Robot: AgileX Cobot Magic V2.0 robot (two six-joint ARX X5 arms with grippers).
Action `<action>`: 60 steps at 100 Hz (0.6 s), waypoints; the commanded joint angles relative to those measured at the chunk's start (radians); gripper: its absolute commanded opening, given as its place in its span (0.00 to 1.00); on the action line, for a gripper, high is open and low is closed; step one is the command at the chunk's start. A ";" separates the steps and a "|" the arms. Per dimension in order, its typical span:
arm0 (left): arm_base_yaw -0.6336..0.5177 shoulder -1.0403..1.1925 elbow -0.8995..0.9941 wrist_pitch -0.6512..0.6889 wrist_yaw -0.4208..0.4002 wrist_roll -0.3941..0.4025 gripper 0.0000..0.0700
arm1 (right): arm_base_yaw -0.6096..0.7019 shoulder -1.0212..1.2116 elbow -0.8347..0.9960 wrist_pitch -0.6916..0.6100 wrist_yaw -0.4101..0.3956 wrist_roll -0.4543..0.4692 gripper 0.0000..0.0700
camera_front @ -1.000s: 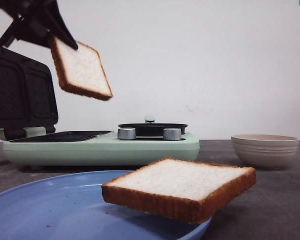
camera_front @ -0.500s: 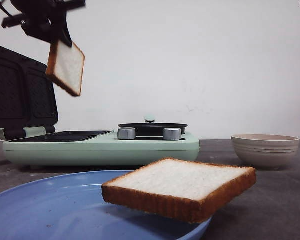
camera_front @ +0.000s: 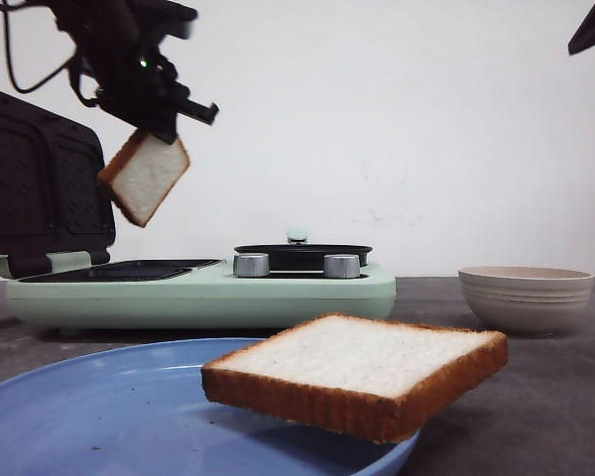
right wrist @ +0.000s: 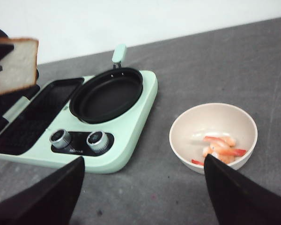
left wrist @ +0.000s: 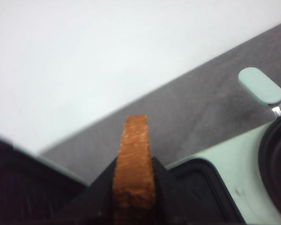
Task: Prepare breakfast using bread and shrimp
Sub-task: 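Lift the bread slice with the left gripper toward the sandwich press, then lower the bread into the press plate and open the left gripper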
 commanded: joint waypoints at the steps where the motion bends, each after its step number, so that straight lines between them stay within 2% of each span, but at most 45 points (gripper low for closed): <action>1: -0.005 0.034 0.026 0.042 0.001 0.143 0.00 | 0.003 0.012 0.018 0.008 0.003 -0.012 0.73; 25: 0.004 0.108 0.026 0.047 0.006 0.233 0.00 | 0.002 0.018 0.018 0.007 0.003 -0.013 0.73; 47: 0.004 0.162 0.026 0.056 0.034 0.234 0.00 | 0.002 0.018 0.018 0.007 0.003 -0.013 0.73; 60: 0.003 0.175 0.026 0.022 0.036 0.202 0.00 | 0.003 0.018 0.018 0.006 0.002 -0.013 0.73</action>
